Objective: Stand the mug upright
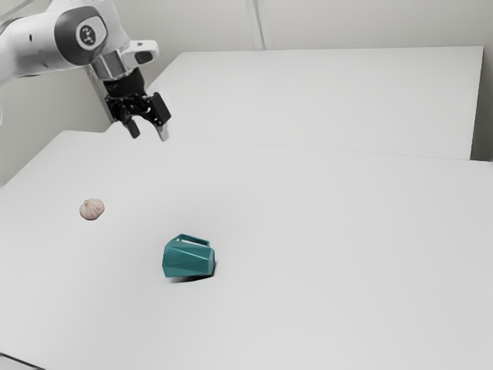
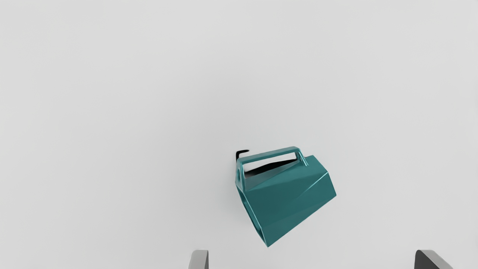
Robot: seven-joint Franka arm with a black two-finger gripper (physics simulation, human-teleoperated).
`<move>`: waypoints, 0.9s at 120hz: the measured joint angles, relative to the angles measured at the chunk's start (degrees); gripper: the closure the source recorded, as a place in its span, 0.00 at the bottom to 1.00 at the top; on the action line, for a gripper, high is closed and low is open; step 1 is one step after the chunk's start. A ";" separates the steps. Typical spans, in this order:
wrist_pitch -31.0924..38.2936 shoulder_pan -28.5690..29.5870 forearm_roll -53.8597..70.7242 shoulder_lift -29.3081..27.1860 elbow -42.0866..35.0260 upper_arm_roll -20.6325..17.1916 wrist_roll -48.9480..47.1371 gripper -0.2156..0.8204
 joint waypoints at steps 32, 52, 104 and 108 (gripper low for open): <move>1.36 1.96 -14.61 -7.39 -16.24 8.96 2.98 0.21; 5.40 2.30 -20.21 -9.19 -25.08 11.93 6.59 0.21; 19.17 2.12 -35.44 -3.84 -39.12 13.81 20.65 0.21; 19.59 2.13 -37.06 -2.90 -39.44 13.81 22.14 0.21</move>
